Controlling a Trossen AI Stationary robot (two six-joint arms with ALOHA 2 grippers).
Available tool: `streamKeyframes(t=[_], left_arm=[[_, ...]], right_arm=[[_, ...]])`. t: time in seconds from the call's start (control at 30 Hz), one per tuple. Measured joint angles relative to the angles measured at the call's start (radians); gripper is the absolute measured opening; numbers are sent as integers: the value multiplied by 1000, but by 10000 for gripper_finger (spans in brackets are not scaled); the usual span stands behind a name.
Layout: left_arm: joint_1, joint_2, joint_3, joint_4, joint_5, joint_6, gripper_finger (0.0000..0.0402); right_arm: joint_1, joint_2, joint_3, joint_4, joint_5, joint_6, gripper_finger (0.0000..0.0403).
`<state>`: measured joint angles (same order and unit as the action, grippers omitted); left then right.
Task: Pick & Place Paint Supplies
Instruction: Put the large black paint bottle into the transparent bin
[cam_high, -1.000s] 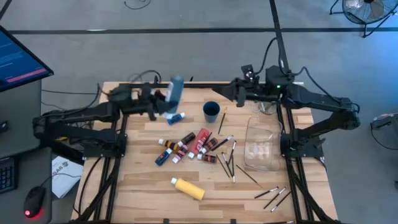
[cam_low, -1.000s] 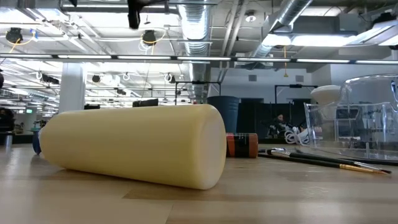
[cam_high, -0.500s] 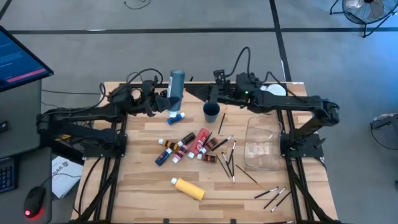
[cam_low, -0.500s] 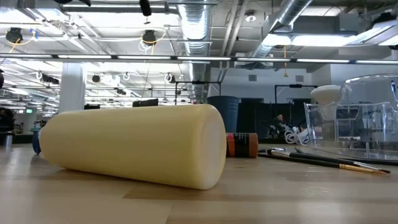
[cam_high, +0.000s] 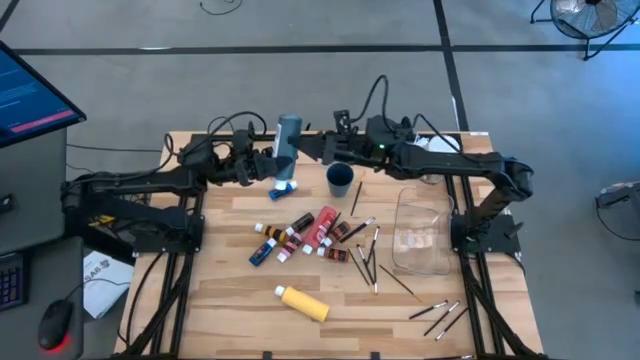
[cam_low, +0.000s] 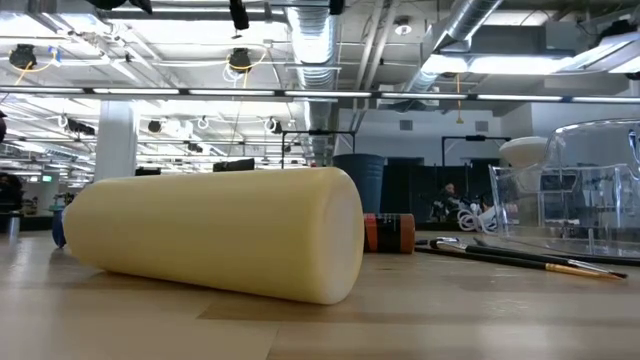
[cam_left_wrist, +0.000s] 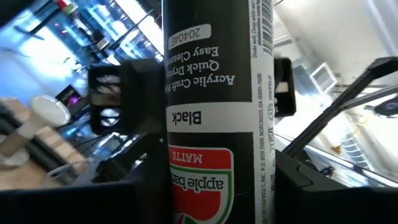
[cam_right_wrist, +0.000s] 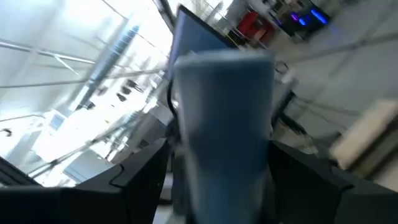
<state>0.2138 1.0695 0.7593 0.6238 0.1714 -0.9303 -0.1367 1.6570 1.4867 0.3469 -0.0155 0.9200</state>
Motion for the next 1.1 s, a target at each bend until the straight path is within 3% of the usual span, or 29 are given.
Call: streamKeyframes(t=[0.5, 1.1], left_arm=[[8, -1, -2, -7, 12, -11, 134], [0, -1, 0, 8, -77, -17, 134]], right_arm=[[-1, 132, 180, -38, -107, -4, 258], [-10, 72, 181, -192, -140, -17, 180]])
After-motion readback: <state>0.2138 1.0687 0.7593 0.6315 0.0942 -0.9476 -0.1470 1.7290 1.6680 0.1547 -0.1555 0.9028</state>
